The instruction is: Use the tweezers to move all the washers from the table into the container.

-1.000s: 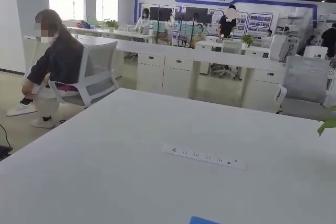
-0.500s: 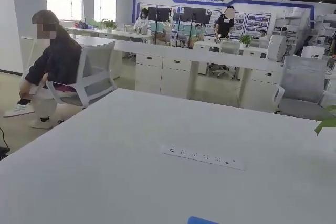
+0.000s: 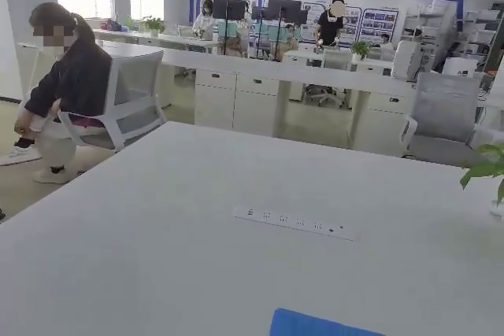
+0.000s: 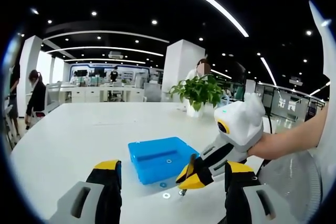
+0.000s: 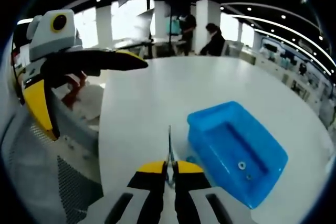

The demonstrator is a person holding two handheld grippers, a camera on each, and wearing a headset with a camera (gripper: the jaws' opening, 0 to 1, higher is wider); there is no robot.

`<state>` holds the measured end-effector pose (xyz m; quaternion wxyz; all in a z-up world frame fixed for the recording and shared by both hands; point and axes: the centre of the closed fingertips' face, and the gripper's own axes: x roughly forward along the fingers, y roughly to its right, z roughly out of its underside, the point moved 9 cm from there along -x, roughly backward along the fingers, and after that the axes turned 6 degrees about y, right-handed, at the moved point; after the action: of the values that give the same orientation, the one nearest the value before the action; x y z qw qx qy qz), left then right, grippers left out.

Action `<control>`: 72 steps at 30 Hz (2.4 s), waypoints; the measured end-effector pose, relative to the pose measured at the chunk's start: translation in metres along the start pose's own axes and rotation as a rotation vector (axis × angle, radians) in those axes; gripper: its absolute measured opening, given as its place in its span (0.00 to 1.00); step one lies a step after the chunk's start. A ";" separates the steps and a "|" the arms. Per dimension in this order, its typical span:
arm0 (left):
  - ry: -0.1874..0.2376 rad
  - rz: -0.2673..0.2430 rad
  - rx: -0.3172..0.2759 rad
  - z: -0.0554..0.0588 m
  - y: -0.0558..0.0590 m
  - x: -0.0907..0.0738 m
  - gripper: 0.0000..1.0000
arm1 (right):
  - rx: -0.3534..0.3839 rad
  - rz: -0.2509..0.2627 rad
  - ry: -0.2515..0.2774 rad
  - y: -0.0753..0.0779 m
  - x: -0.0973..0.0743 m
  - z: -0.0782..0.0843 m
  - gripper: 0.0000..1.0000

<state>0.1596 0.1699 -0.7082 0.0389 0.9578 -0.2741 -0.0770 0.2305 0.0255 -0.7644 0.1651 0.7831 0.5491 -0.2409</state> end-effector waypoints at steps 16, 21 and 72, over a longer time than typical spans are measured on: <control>0.001 -0.006 0.002 0.000 -0.001 -0.001 0.82 | 0.175 0.032 0.138 0.009 -0.014 -0.009 0.03; -0.004 -0.003 0.003 0.000 0.000 0.000 0.82 | 0.205 0.034 0.167 0.009 -0.019 -0.018 0.03; -0.011 -0.010 0.010 0.001 -0.001 -0.001 0.82 | 0.365 0.106 0.199 0.077 -0.025 -0.048 0.03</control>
<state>0.1592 0.1710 -0.7096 0.0320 0.9589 -0.2700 -0.0812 0.3049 0.0050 -0.7112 -0.0222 0.8478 0.4679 -0.2486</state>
